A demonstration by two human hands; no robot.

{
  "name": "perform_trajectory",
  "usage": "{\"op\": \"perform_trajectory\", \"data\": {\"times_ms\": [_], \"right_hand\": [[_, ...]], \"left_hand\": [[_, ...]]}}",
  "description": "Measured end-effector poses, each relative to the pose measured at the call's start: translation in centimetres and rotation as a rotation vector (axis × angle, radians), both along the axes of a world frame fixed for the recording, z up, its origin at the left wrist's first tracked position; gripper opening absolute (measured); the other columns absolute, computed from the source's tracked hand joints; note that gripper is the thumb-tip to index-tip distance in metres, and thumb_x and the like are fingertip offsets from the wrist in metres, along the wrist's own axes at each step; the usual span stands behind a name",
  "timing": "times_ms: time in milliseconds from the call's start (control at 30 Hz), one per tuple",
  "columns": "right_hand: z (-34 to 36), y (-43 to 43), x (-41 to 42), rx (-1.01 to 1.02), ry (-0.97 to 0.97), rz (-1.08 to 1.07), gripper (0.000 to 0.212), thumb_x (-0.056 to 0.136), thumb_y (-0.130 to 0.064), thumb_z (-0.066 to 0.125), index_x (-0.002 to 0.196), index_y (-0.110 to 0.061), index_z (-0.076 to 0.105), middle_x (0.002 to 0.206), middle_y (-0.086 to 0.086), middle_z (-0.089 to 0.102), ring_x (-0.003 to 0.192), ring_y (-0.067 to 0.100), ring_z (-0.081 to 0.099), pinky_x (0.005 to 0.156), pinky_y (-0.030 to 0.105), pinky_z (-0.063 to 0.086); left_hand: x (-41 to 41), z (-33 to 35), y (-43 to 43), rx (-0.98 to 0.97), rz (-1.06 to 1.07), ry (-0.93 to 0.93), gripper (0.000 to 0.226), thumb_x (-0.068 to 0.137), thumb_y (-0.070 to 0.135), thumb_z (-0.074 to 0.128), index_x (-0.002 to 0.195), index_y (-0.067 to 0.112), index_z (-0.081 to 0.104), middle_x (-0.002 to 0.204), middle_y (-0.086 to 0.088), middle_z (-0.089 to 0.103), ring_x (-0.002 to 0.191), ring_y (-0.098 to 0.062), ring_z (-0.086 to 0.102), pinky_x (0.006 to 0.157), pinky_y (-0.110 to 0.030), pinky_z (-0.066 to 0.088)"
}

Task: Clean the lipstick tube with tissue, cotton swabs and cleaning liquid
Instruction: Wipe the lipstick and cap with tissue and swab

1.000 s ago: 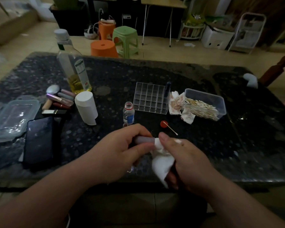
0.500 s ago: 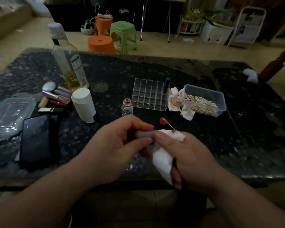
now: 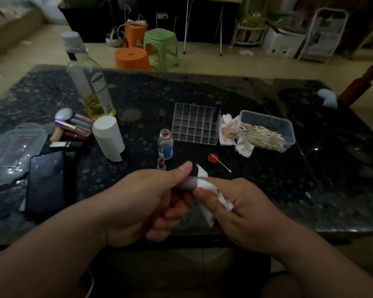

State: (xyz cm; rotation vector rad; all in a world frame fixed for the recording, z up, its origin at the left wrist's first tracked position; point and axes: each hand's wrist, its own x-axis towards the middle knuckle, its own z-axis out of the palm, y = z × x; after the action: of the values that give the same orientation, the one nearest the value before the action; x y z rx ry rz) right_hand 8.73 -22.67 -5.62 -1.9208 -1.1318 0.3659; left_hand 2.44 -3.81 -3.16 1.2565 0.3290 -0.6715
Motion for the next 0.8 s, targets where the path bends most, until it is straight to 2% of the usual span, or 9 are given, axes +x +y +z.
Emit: {"op": "perform_trajectory", "data": {"times_ms": [200,300,333,400,433,500,567,700,800], "right_hand": [[0.8,0.7,-0.2,0.174,0.436,-0.122,0.053,0.104,-0.032,0.044,0.059,-0.008,0.062,0.048,0.012,0.056,0.042,0.025,0.049,0.047,0.035,0.039],[0.3,0.1,-0.2,0.196,0.956,-0.129,0.068,0.093,-0.045,0.057,0.104,0.022,0.059,0.046,0.029,0.044,0.034,0.035,0.037,0.045,0.025,0.036],[0.1,0.0,-0.2,0.229,1.139,-0.095,0.063,0.092,-0.046,0.061,0.117,0.011,0.062,0.069,0.039,0.054,0.048,0.040,0.040,0.058,0.027,0.038],[-0.1,0.2,-0.3,0.266,1.320,-0.031,0.050,0.094,-0.047,0.060,0.129,-0.012,0.065,0.116,0.024,0.016,0.094,0.044,0.018,0.078,0.038,0.021],[-0.1,0.2,-0.3,0.283,1.329,-0.013,0.048,0.094,-0.047,0.060,0.130,-0.016,0.065,0.117,0.028,0.015,0.098,0.042,0.012,0.076,0.039,0.016],[0.1,0.2,-0.1,0.262,1.271,-0.040,0.041,0.095,-0.044,0.058,0.123,-0.015,0.070,0.085,0.036,0.039,0.072,0.042,0.034,0.066,0.030,0.026],[0.8,0.2,-0.3,0.214,1.048,-0.147,0.038,0.095,-0.041,0.053,0.112,-0.015,0.075,0.045,0.019,0.043,0.037,0.024,0.044,0.042,0.021,0.035],[0.7,0.4,-0.8,0.149,0.361,-0.077,0.030,0.101,-0.027,0.043,0.113,-0.033,0.070,0.073,-0.019,0.072,0.066,-0.001,0.065,0.063,0.015,0.049],[-0.1,0.2,-0.3,-0.009,0.072,0.005,0.036,0.106,-0.032,0.039,0.137,-0.040,0.054,0.080,-0.001,0.071,0.064,0.016,0.065,0.061,0.040,0.054]], "left_hand": [[0.0,-0.9,-0.9,-0.005,0.205,-0.290,0.024,0.091,0.033,0.056,0.082,0.014,0.067,0.059,-0.002,0.040,0.042,-0.010,0.036,0.036,-0.022,0.037],[-0.1,-1.2,-0.5,0.323,0.143,-0.567,0.017,0.087,0.039,0.057,0.088,0.024,0.066,0.059,0.003,0.054,0.045,-0.011,0.048,0.042,-0.025,0.044],[-0.3,-1.3,-0.2,0.521,0.102,-0.697,0.016,0.087,0.043,0.056,0.092,0.029,0.064,0.067,0.005,0.061,0.051,-0.011,0.056,0.046,-0.022,0.046],[-0.4,-1.3,0.4,0.838,0.016,-0.929,0.019,0.089,0.044,0.053,0.102,0.033,0.061,0.091,0.016,0.065,0.073,-0.008,0.064,0.057,-0.018,0.050],[-0.5,-1.3,0.5,0.892,-0.005,-0.989,0.020,0.091,0.041,0.053,0.106,0.032,0.060,0.097,0.018,0.063,0.080,-0.006,0.064,0.062,-0.015,0.050],[-0.6,-1.4,0.4,0.888,-0.008,-1.003,0.021,0.091,0.041,0.053,0.109,0.033,0.060,0.101,0.019,0.063,0.085,-0.005,0.064,0.066,-0.015,0.051],[-0.4,-1.5,0.3,0.762,0.054,-0.840,0.021,0.087,0.044,0.056,0.105,0.035,0.062,0.096,0.015,0.066,0.082,-0.006,0.065,0.065,-0.021,0.053],[-0.1,-0.5,0.2,0.144,0.155,-0.159,0.054,0.079,0.062,0.055,0.101,0.016,0.072,0.066,-0.005,0.055,0.052,-0.017,0.047,0.047,-0.030,0.038],[-0.2,0.0,0.3,0.049,0.058,-0.004,0.077,0.085,0.068,0.047,0.105,-0.005,0.062,0.057,-0.004,0.043,0.043,-0.013,0.034,0.036,-0.022,0.029]]}}
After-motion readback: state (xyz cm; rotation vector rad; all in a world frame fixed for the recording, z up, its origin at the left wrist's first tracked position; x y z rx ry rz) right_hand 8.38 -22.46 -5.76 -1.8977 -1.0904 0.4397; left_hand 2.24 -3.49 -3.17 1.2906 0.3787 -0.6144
